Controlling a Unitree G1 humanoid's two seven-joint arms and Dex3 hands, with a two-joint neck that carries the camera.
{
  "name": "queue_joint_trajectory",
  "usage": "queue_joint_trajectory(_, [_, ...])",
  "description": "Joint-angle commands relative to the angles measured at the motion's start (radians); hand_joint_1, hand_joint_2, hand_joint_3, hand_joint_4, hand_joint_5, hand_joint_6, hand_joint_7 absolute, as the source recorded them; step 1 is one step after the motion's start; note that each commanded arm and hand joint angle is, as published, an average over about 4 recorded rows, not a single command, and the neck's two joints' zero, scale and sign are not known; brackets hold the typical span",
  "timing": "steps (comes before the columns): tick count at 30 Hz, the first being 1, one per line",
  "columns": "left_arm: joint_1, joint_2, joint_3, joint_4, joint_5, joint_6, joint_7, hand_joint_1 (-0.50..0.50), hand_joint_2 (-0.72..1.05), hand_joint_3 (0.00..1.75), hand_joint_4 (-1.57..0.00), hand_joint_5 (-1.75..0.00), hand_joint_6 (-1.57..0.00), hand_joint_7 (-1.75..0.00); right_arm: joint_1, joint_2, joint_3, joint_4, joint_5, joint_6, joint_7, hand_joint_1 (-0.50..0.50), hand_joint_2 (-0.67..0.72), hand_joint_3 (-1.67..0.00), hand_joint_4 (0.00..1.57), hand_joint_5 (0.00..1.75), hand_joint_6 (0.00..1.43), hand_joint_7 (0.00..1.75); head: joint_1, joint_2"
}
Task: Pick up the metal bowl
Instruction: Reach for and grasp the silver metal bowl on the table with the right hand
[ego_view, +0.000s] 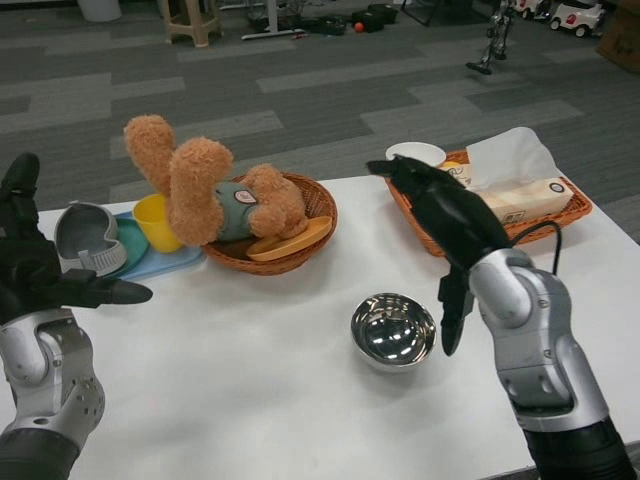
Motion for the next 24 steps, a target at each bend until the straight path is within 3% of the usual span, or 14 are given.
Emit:
queue_joint_trajectory(1, [-0.008, 0.01, 0.005, 0.001, 0.0, -0.005, 0.005, -0.5, -0.55, 0.0, -0.6, -0.92, 0.0, 0.0, 0.013, -0.004, 0.024, 0.071, -0.002, -0.033, -0.009, -0.42, 0.72, 0.0, 0.0, 0.0, 0.0, 0.56, -0.005, -0.004])
queue_joint_trajectory(5, [-0.008, 0.01, 0.003, 0.003, 0.0, -0.005, 0.005, -0.5, -0.55, 0.0, -0.6, -0.92, 0.0, 0.0, 0.025, 0.034, -0.019, 0.228, 0.118, -0.118, -0.061, -0.42, 0.72, 0.0, 0.0, 0.0, 0.0, 0.59, 0.001, -0.013])
queue_joint_trajectory(11, [-0.008, 0.01, 0.003, 0.003, 0.003, -0.004, 0.005, -0.5, -0.55, 0.0, -0.6, -0.92, 0.0, 0.0, 0.027, 0.066, -0.076, 0.402, 0.212, -0.203, -0.091, -0.42, 0.72, 0.0, 0.0, 0.0, 0.0, 0.56, 0.005, -0.027])
queue_joint_trajectory(18, [-0.012, 0.018, -0.006, 0.001, 0.005, 0.001, 0.005, -0.5, -0.55, 0.0, -0.6, -0.92, 0.0, 0.0, 0.027, 0.092, -0.153, 0.618, 0.419, -0.255, -0.088, -0.42, 0.72, 0.0, 0.0, 0.0, 0.0, 0.56, 0.003, -0.042])
queue_joint_trajectory(24, [-0.014, 0.021, -0.013, 0.001, 0.006, 0.008, 0.005, -0.5, -0.55, 0.0, -0.6, -0.92, 0.0, 0.0, 0.037, 0.105, -0.189, 0.697, 0.467, -0.293, -0.081, -0.42, 0.72, 0.0, 0.0, 0.0, 0.0, 0.56, -0.01, -0.052])
